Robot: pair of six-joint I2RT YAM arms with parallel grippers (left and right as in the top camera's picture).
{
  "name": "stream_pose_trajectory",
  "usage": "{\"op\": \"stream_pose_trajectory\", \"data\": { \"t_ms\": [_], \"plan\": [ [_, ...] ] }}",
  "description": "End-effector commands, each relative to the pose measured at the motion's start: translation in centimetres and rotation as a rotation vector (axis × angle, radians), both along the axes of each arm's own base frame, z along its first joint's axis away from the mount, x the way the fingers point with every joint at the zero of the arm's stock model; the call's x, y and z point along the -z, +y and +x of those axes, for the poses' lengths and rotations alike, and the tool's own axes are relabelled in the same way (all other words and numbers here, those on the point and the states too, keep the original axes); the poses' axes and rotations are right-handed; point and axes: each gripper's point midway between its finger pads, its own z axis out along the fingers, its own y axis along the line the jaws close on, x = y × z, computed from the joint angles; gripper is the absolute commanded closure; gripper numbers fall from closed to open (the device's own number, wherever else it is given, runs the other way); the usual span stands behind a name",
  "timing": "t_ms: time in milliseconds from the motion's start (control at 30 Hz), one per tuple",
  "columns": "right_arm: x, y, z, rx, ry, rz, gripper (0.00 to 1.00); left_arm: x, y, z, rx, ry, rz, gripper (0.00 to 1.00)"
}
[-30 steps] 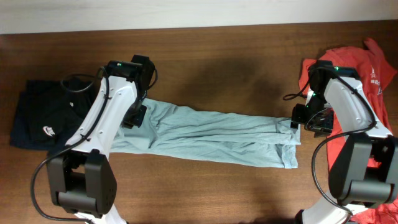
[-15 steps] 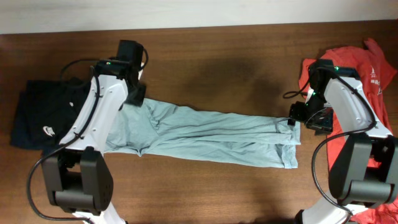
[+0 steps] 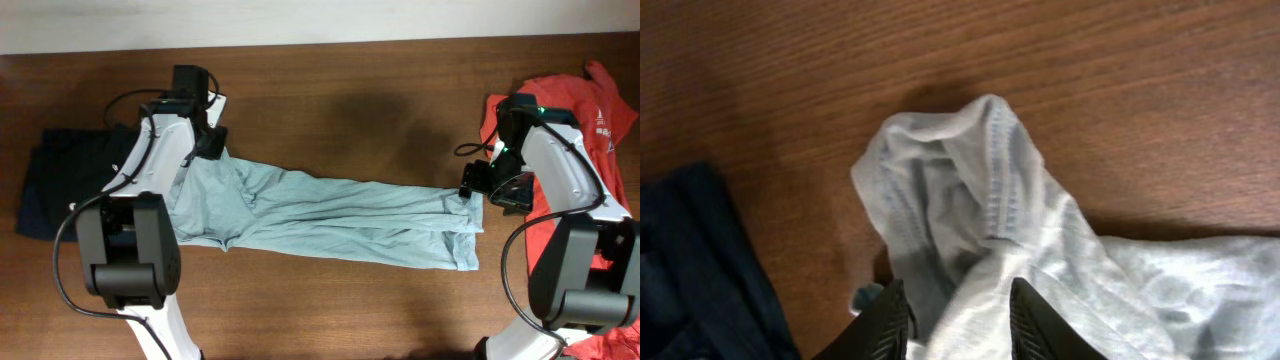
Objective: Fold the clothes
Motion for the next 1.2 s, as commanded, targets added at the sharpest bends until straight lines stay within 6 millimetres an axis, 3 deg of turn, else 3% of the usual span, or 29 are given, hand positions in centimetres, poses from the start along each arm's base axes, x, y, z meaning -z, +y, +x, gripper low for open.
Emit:
{"op": "stream_pose_trajectory", "data": {
  "t_ms": [0,300,367,400,433,600,733,1000,1100,1167],
  "plan": [
    [-1.1,-0.9,0.4,0.041,-0.041,-0.003,0.19,1.1,-0.8,0.1,0.032,0.019,-0.078,0.66],
    [-1.1,-1.6,0.1,0.071,-0.038,0.008,0.19,4.0,-2.4,-0.7,0.058,0.094,-0.176,0.61],
    [-1.1,-1.6,0.1,0.071,-0.038,0.007,0.19,4.1,-2.3,-0.6,0.055,0.092,-0.171,0.73],
    [-1.1,-1.6,0.1,0.071,-0.038,0.007,0.19,4.1,-2.1,-0.5,0.053,0.087,-0.168,0.90],
    [-1.1,-1.6,0.1,0.071,-0.038,0.007,0.18,3.9,-1.9,-0.3,0.042,0.078,-0.166,1.00],
    [-1.0,-1.9,0.4,0.078,-0.049,0.006,0.19,2.0,2.1,1.0,-0.211,-0.001,-0.121,1.00],
    [-0.5,-2.0,0.4,0.102,-0.044,0.042,0.19,0.6,4.2,1.7,-0.290,-0.047,-0.141,1.00],
    [1.5,-0.9,-0.2,0.103,0.011,0.110,0.27,0.7,4.9,1.5,-0.305,-0.041,-0.140,1.00],
    [2.2,2.0,1.0,-0.035,-0.065,0.295,0.31,0.7,4.9,1.5,-0.305,-0.041,-0.139,1.00],
    [2.9,2.1,0.9,-0.030,-0.072,0.300,0.32,0.7,4.9,1.5,-0.305,-0.041,-0.139,1.00]
  ]
}}
